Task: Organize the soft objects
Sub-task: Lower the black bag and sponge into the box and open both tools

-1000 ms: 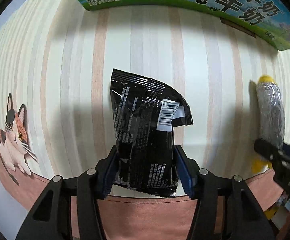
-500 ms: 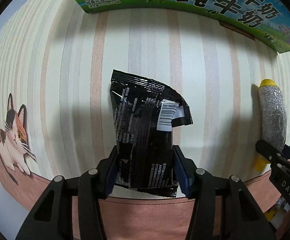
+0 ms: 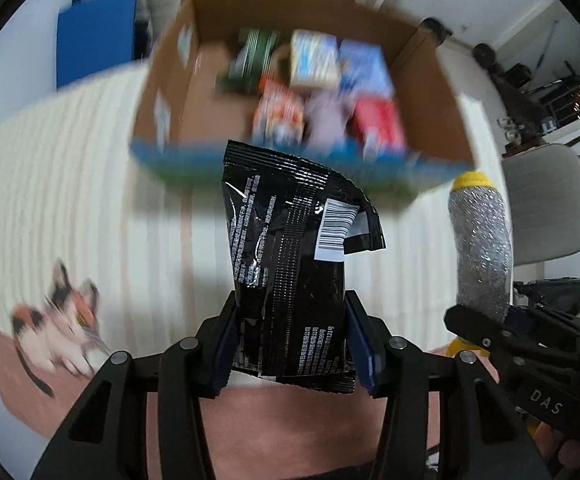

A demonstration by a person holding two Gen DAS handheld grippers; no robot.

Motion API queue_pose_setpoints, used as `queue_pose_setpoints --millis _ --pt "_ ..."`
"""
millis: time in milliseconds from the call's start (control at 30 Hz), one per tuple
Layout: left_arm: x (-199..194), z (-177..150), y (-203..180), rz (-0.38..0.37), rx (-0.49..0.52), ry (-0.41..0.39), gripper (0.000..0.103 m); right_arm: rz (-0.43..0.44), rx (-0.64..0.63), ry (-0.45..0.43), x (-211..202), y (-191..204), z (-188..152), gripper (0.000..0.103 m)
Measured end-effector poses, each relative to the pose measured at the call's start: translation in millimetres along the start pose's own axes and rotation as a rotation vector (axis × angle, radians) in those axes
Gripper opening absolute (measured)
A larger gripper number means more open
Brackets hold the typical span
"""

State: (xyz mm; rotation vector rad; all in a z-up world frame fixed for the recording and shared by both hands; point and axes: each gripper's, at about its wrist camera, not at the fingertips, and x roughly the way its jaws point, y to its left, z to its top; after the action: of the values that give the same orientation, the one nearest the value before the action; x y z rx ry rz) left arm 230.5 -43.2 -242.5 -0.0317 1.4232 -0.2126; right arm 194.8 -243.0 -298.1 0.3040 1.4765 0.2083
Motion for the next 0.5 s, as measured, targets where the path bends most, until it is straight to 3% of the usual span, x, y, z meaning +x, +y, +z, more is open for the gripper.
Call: queue_pose_setpoints --millis 233,367,500 --pt "-37 87 12 0.079 0.024 -0.101 0.046 -0.008 -0.012 -0.136 -69 4 67 0.036" --pt "-21 133 24 0.131 0.018 -0.076 0.046 -0.043 0.013 -0.157 -72 12 108 0.036" --pt "12 159 32 0.187 0.020 -0.012 0.046 -0.106 0.051 -0.130 -47 5 144 0.036"
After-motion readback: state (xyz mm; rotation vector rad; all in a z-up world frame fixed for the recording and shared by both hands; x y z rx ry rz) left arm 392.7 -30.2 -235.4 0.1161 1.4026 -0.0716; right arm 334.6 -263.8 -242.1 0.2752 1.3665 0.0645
